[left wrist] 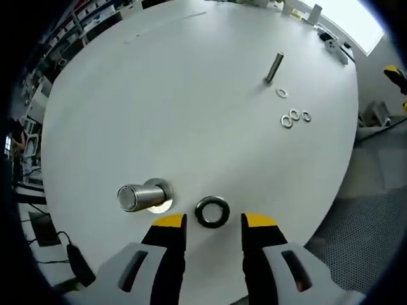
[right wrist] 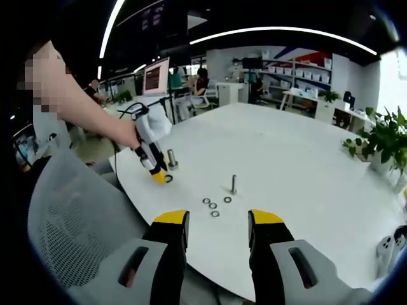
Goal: Place the washer onto the threaded stud by aligning its center hole with the stud, sliding it down to the base, and recovering from edge contact or off-axis alignment until the washer reaches the visible bottom stop.
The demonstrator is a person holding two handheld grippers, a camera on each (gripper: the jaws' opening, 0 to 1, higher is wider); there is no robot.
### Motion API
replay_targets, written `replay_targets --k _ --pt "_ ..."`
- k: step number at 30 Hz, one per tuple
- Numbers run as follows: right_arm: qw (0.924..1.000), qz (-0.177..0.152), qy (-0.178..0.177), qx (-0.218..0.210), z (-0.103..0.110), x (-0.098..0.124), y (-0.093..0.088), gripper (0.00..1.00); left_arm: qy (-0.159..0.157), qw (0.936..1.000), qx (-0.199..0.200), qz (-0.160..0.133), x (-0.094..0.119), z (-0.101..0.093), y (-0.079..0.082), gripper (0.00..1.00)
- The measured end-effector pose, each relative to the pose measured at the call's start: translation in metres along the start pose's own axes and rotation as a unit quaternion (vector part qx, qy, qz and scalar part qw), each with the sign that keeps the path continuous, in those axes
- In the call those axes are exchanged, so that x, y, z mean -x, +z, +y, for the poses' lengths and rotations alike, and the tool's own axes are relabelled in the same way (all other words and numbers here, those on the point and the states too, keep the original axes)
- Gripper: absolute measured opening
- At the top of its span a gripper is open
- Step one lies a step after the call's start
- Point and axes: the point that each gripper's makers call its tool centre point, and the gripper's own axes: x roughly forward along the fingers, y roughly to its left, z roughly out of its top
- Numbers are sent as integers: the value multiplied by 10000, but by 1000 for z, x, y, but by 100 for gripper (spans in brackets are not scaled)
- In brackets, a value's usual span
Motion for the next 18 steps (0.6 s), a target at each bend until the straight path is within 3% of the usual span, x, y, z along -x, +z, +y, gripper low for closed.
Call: replay_targets --k 5,18 --pt "10000 1 -6 16 0 0 0 39 -12 9998 183 -61 -4 1 1 30" --pt "10000 -33 -49 29 -2 1 2 39 94 9999 1 -139 -10 3 0 27"
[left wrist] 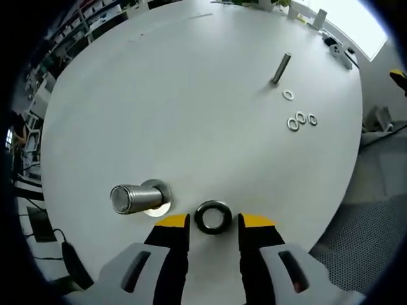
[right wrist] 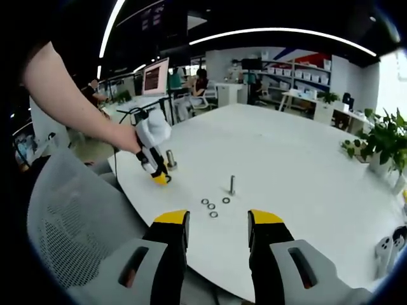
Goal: Place the washer onto the threaded stud by aligning its center hole with the stud, sliding it down to the base, and recovering from edge contact or off-axis alignment until the washer reaches the visible bottom stop.
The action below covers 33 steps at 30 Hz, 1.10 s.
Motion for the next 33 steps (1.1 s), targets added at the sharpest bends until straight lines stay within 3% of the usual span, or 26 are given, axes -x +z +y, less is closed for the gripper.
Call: replay_targets --k 10,16,24,33 --pt "10000 -10 13 -5 1 0 0 39 28 10000 -39 -7 2 0 -4 21" --pt "10000 -34 5 -18 0 0 1 39 -24 9996 -162 241 5 -1 -13 21" --pt "10000 -24 10 -18 0 0 1 39 -49 9980 -374 503 5 -3 -12 22" --pt "10000 -9 9 -21 0 0 0 39 -80 9983 -382 430 5 -3 -13 23"
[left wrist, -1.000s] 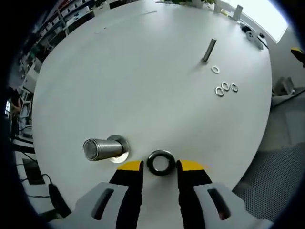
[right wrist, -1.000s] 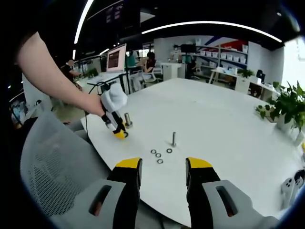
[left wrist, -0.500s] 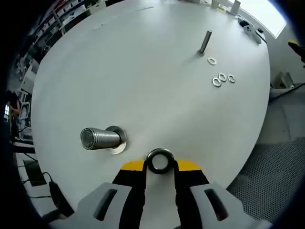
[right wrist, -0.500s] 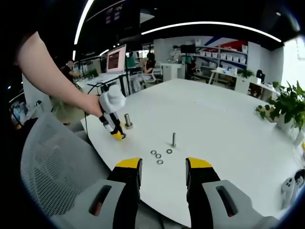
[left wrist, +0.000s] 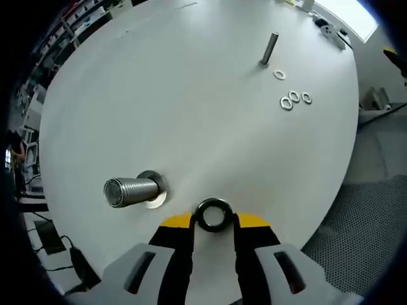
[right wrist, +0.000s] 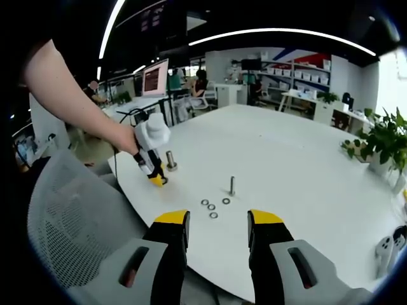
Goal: Place the washer onto the threaded stud by aligning its center hole with the stud, sliding it down to the base, and recovering from edge contact or off-axis alignment until the washer reaches the visible bottom stop.
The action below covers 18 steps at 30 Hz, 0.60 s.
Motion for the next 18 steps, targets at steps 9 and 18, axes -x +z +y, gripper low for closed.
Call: replay_targets --k 9,18 --pt "10000 -32 2 -32 0 0 1 39 -122 9997 187 -38 0 -2 1 25" --pt "10000 -37 -22 -47 -1 0 1 39 20 9998 -108 152 -3 2 0 24"
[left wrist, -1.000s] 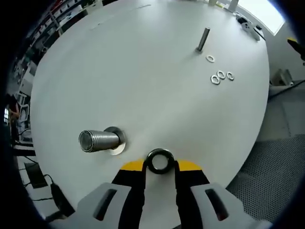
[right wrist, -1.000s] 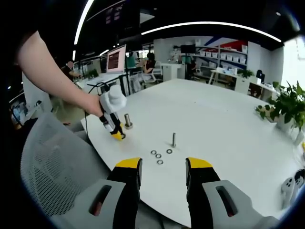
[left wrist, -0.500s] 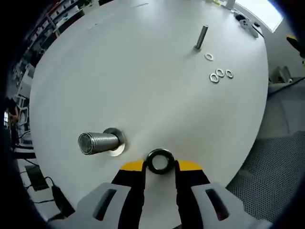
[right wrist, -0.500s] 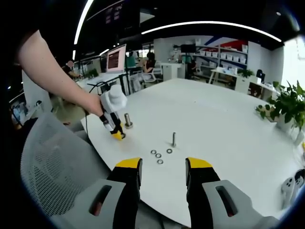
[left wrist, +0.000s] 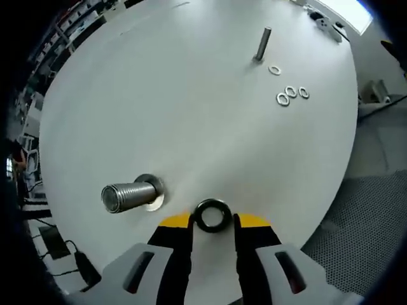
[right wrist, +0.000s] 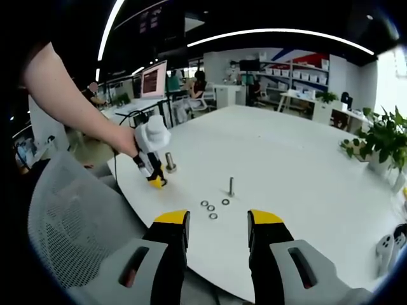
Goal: Place the washer onto the threaded stud by aligning its center hole with the stud, sliding it down to the base, and recovering from edge contact or off-axis alignment until the washer reaches the visible bottom stop.
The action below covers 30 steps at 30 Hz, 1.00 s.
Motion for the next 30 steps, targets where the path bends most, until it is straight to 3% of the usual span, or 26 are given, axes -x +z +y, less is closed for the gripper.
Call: replay_targets --k 6,14,30 --pt "10000 6 -3 5 0 0 0 39 22 9997 212 -95 -3 3 1 22" --pt "10000 8 -8 4 0 0 0 38 25 9996 133 -258 -5 8 1 20" --pt "10000 8 -26 -16 -2 0 -1 38 31 9996 -1 -276 -3 8 3 19"
